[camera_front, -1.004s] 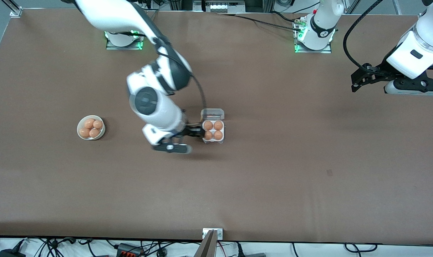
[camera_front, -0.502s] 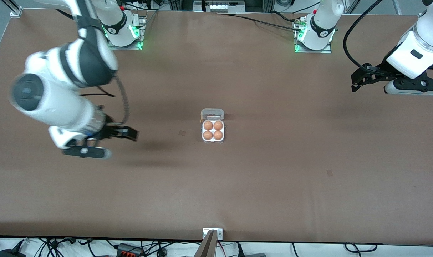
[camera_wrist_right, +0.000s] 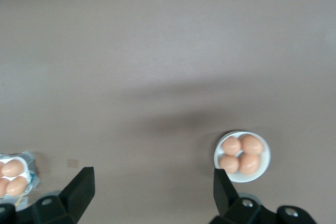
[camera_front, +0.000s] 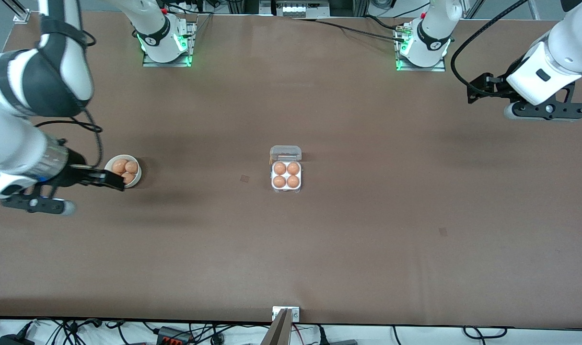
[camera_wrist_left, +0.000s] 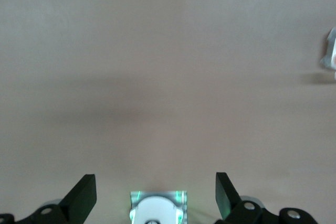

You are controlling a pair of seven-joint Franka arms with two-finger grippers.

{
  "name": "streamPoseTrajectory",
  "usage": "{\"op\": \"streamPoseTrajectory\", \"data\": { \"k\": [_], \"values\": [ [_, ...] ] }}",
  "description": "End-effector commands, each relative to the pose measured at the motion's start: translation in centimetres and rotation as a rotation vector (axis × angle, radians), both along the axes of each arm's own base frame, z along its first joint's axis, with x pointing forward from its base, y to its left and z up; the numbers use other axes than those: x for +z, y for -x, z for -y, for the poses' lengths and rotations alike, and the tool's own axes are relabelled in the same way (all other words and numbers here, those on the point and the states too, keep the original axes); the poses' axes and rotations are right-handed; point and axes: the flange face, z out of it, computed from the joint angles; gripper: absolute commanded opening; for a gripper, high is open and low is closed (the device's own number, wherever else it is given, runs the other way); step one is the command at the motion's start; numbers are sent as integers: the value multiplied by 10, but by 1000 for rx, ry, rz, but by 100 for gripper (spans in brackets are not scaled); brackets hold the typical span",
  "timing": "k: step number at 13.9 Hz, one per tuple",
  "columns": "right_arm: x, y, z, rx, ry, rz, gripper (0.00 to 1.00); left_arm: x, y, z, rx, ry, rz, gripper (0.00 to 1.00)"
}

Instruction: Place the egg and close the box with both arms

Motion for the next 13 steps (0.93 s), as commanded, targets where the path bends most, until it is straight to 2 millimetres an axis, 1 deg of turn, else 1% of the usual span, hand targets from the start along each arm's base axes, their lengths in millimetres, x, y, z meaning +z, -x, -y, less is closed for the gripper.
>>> {"op": "streamPoseTrajectory", "data": {
  "k": [1, 2, 3, 4, 5, 6, 7, 8, 10, 12, 13],
  "values": [
    [25, 12, 38, 0, -43, 21, 100, 6, -4, -6, 8, -1, -12, 100],
    [30, 14, 50, -2, -57, 29, 100, 4, -8, -6, 3, -4, -17, 100],
    [37, 17, 58, 26, -37, 40, 100, 3, -9, -8, -36, 4, -26, 100],
    [43, 21, 67, 61, -2, 49, 100, 2, -11, -9, -73, 13, -25, 87],
    [50, 25, 73, 65, 9, 54, 100, -2, -14, -9, -82, 17, -32, 66],
    [55, 27, 77, 65, 11, 58, 100, -4, -14, -9, -82, 20, -37, 47],
    [62, 31, 80, 65, 10, 68, 100, -5, -14, -8, -79, 16, -39, 22],
    [63, 33, 89, 65, 12, 66, 100, -7, -15, -7, -81, 17, -47, 7],
    [65, 35, 99, 89, 13, 69, 100, -10, -13, -7, -87, 19, -70, 3],
    [66, 40, 100, 98, 22, 43, 100, -12, -12, -5, -88, 26, -76, 1],
    [65, 43, 100, 105, 48, 17, 100, -17, -11, -1, -94, 27, -88, 1]
  ]
}}
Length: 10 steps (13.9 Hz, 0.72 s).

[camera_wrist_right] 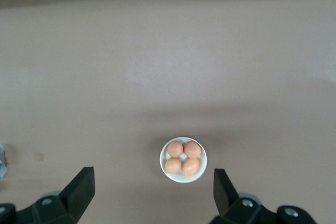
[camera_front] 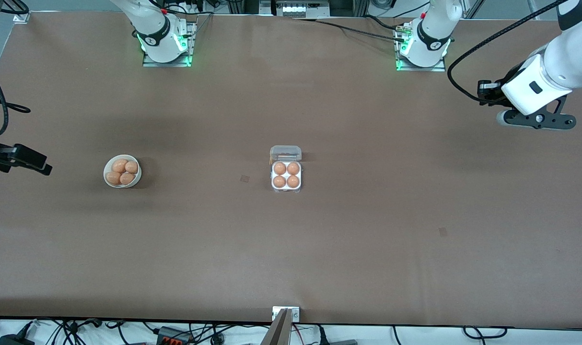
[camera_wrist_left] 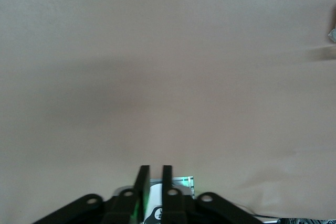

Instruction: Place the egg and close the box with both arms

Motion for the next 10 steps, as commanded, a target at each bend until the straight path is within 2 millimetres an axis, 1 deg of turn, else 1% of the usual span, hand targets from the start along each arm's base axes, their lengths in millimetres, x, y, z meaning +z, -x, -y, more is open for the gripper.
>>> {"op": "streamPoseTrajectory", "data": {
  "k": [1, 2, 3, 4, 6, 8, 9, 10],
  "values": [
    [0, 17, -6, 38, 48, -44, 100, -2, 3, 9, -37, 4, -36, 1],
    [-2, 22, -13, 51, 65, -47, 100, -7, 6, 18, -56, 3, -62, 1],
    [-4, 26, -16, 54, 69, -50, 100, -15, 13, 37, -84, -5, -96, 1],
    [-7, 29, -16, 55, 70, -47, 100, -31, 18, 59, -120, -10, -118, 1],
    [-20, 40, -15, 56, 65, -38, 100, -69, 24, 109, -172, -18, -128, 1],
    [-30, 59, -14, 58, 61, 1, 100, -108, 31, 157, -156, -28, -105, 1],
    [-33, 69, -13, 59, 59, 8, 100, -129, 34, 185, -170, -7, -99, 1],
    [-31, 73, -14, 61, 57, 2, 100, -147, 36, 211, -167, 12, -94, 1]
  ]
}}
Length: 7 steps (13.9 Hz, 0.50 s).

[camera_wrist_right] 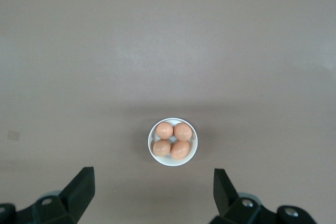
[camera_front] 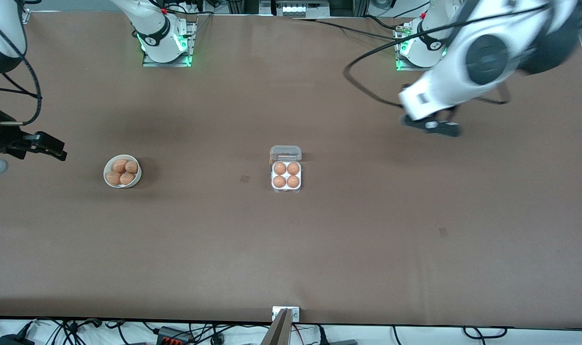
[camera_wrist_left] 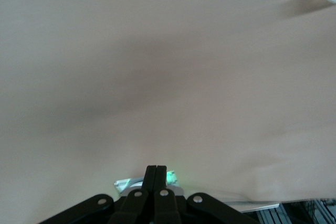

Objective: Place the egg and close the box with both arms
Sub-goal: 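Move the left gripper down to the carton's open lid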

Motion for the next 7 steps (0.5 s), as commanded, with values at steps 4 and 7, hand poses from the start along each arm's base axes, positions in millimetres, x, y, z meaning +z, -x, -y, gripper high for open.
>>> {"op": "streamPoseTrajectory", "data": {
  "k": [4, 7],
  "values": [
    [15, 31, 1, 17, 5, 0, 100, -82, 20, 116, 55, 132, 65, 1],
    [28, 26, 0, 15, 3, 29, 100, -116, 32, 158, 141, 195, 130, 1]
  ]
}}
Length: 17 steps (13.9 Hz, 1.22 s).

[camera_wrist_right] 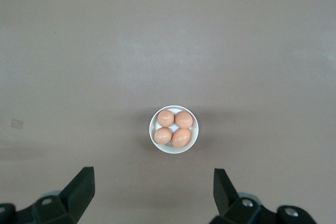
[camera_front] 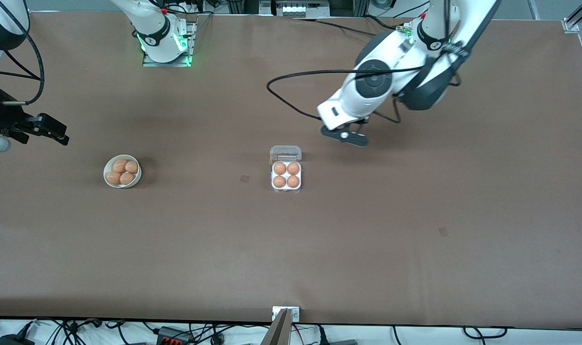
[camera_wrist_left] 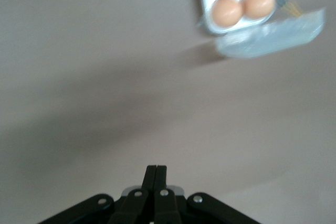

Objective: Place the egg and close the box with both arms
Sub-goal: 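Move the left gripper down to the carton's open lid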

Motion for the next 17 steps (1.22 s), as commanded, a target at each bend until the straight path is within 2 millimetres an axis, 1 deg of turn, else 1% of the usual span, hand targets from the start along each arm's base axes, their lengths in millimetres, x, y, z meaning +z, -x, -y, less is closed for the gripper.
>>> {"op": "streamPoseTrajectory", "data": {
  "k": [1, 2, 3, 5, 7, 8, 10, 12, 14, 17],
  "values": [
    [13, 1, -4, 12, 7, 18, 100, -23, 13, 34, 97, 33, 24, 1],
    [15, 3, -5, 8, 4, 14, 100, -30, 14, 40, 126, 38, 26, 1],
    [14, 7, -2, 1, 0, -9, 100, -40, 14, 44, 149, 40, 28, 1],
    [13, 12, -4, 5, 0, -47, 100, -61, 19, 59, 160, 23, 67, 1],
    [20, 16, -3, 2, -2, -39, 100, -76, 16, 70, 181, 49, 131, 1],
    [19, 16, -1, 0, -2, -41, 100, -83, 14, 75, 187, 77, 149, 1],
    [20, 16, -4, 6, -4, -39, 100, -96, 9, 79, 185, 121, 184, 1],
    [20, 16, -5, 9, -4, -38, 100, -102, 8, 81, 171, 135, 205, 1],
    [20, 16, -6, 9, -4, -38, 100, -101, 13, 92, 188, 176, 220, 1],
    [20, 14, -5, 12, -3, -30, 100, -101, 13, 94, 192, 194, 233, 1]
  ]
}}
